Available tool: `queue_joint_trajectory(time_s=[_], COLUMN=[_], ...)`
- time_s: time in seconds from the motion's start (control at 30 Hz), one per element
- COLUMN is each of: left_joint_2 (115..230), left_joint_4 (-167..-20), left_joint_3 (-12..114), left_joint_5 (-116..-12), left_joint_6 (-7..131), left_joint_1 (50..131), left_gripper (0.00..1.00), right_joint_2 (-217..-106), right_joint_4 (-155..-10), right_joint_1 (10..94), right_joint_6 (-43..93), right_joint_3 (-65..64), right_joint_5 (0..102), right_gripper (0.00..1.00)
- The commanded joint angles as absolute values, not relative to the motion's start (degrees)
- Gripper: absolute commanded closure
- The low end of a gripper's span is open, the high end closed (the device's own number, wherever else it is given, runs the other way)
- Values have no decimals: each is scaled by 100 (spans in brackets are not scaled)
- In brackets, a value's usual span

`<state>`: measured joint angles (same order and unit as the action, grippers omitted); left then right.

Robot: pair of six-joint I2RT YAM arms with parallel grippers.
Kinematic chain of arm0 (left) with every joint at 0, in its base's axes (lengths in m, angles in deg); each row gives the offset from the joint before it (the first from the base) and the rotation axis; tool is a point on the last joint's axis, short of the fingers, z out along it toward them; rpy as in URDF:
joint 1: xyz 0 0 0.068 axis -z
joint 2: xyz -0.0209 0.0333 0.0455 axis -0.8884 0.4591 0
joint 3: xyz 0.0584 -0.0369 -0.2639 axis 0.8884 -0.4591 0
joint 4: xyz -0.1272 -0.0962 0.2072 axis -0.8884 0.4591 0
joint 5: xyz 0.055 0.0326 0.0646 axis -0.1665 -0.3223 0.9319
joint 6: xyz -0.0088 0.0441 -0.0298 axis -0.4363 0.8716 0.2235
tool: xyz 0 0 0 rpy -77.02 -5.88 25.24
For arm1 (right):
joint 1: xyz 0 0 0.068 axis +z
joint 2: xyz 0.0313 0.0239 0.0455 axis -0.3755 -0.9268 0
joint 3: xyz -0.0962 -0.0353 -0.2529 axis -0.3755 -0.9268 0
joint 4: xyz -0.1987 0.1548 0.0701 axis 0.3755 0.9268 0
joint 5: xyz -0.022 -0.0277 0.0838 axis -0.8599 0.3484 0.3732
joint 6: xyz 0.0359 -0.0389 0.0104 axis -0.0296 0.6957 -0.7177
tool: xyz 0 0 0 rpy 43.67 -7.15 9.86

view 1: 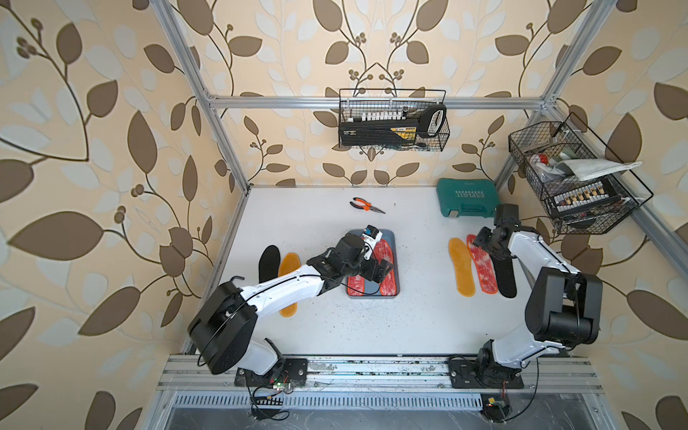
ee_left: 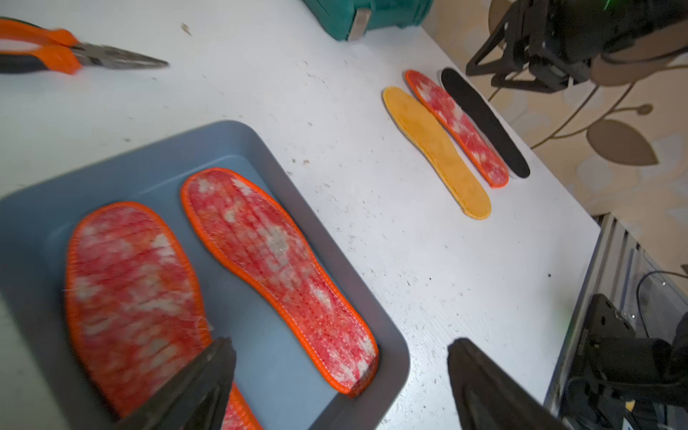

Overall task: Put the insoles into the storage box
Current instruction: Pick up the insole from the center of the board.

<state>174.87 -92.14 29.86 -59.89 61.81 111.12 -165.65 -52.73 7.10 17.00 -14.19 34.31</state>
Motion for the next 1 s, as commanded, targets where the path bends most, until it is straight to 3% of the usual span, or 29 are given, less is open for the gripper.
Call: queue_joint_trajectory(time_s=[0.0, 0.3, 0.67, 0.97], left_joint_2=[17583, 16977, 16514, 16740], left_joint_4=[-9467, -9594, -9491, -9573], left_joint_3=[3273, 2726, 2398, 2622], left_joint_5=[-6044, -5547, -5137, -5522], left_joint_6=[6260, 6096, 6052, 6064], left_joint_1=[11367, 11390, 11391, 11387], left_gripper=[7, 7, 7, 4], right_joint_2=[-16825, -17599, -17104, -16382], right_joint_4=[-5347, -5508, -6504, -6455], right_joint_1=[614, 430, 439, 439], right_joint_6=[1627, 1306, 420, 611], right_joint_3=[-1558, -1537, -2506, -2568], right_joint_5=[3795, 4581, 5835, 5480], right_gripper=[44, 50, 58, 53])
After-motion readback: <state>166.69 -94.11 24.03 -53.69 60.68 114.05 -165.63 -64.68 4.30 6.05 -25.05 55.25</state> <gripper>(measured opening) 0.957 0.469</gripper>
